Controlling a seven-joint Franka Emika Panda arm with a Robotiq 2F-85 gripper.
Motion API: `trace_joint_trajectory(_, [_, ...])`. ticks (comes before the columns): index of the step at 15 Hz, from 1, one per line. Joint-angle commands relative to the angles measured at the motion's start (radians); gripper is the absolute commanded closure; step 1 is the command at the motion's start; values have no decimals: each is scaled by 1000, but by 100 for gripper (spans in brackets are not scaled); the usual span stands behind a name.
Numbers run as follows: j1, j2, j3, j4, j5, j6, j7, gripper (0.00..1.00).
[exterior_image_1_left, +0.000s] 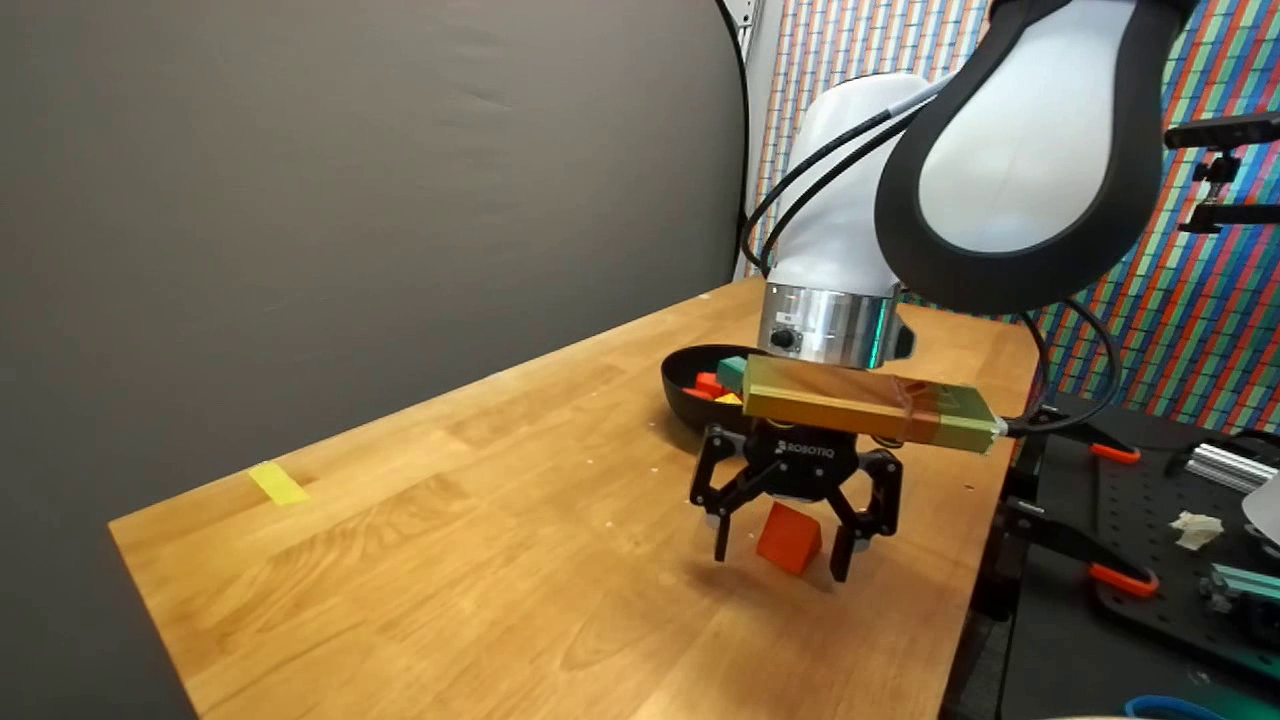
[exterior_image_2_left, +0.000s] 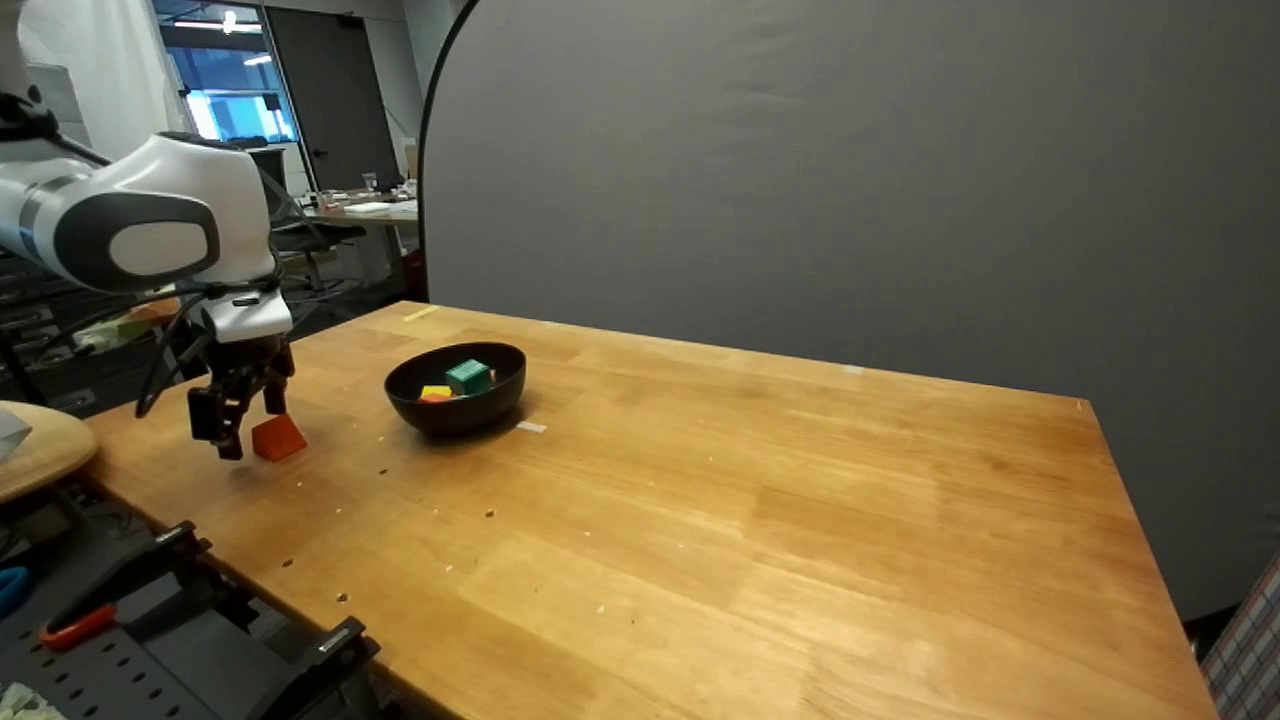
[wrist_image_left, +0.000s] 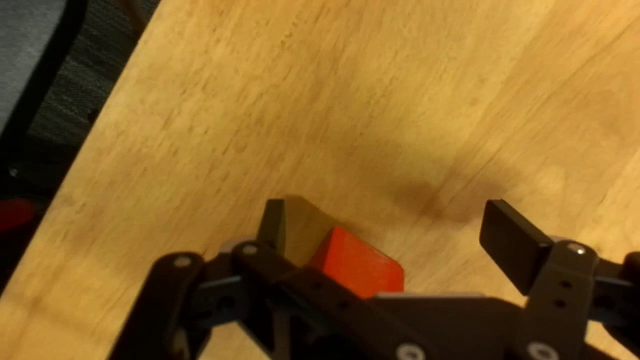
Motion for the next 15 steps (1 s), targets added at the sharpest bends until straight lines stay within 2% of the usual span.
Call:
trace_joint_trajectory(1, [0,0,-2,1,-6,-2,5,0])
trace_joint_trajectory(3, [76,-26,-68,-47,-40,-7,89,0])
trace_joint_trajectory(8, [234,-81,-154,-153,-121,20,289,0])
trace_joint_trajectory(9, [255,-90,-163,-165,-144,22,324,7])
trace_joint_trajectory(10, [279,-100,-175,-180,-169,25,361,26])
trace_joint_trajectory(11, [306,-108,-194,-190,-196,33,395,21])
trace_joint_trajectory(12, [334,-115,-215,-201,-228,60,423,10])
trace_joint_trajectory(13, [360,-121,-235,-211,-256,92,448,8])
trace_joint_trajectory(14, [405,-123,-277,-225,-294,126,477,5])
trace_joint_trajectory(15, [484,-122,-350,-236,-315,145,494,0])
